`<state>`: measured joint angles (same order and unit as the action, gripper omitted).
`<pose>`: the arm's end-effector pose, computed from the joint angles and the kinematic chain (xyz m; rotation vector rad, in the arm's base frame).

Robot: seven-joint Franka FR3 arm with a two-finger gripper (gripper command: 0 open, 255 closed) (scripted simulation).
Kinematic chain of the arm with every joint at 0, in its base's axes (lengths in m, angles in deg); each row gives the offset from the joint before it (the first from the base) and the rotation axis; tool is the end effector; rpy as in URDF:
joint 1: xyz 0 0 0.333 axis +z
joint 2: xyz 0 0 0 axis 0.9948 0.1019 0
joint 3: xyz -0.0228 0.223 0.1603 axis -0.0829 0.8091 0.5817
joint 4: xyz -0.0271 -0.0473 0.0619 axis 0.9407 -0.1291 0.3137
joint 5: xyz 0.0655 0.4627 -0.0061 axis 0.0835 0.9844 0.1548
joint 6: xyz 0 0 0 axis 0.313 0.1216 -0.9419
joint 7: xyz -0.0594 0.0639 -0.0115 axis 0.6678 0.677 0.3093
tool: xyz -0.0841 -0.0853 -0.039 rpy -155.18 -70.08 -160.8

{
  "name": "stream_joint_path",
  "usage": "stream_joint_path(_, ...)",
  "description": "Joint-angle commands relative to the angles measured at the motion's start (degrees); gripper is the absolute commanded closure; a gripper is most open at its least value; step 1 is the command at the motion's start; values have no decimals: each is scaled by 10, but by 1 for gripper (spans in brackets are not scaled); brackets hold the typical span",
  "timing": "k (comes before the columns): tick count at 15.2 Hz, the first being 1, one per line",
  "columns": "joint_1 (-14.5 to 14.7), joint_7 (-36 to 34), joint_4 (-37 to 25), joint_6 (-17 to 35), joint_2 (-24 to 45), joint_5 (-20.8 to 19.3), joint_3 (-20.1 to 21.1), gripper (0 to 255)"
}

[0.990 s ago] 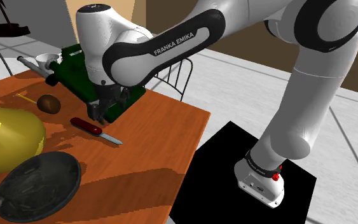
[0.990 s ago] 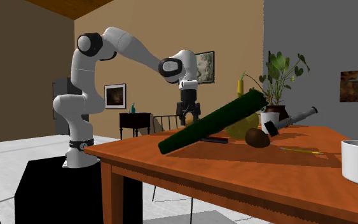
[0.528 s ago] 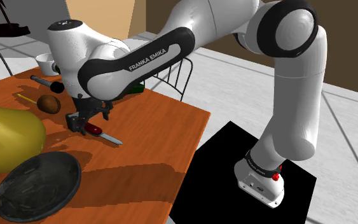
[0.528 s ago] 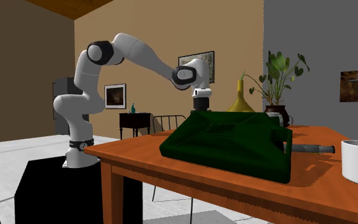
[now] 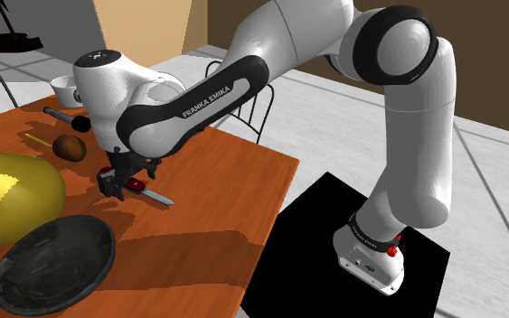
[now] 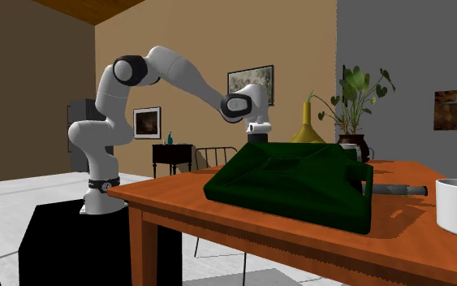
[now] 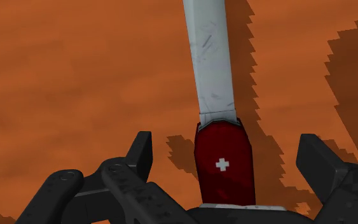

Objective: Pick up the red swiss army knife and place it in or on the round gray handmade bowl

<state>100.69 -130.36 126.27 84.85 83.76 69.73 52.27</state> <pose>0.5185 0.4906 0.2323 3.1182 0.3398 0.0751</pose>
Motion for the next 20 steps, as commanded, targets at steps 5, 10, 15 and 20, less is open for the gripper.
stream_joint_path(5, 0, 0, 0, 1, 0, 0, 0, 0)
stream_joint_path(10, 0, 0, 1, 1, 0, 0, 0, 255)
stream_joint_path(15, 0, 0, 0, 1, 1, 0, 0, 255)
stream_joint_path(20, -4, 8, -13, -28, -18, 12, 7, 255)
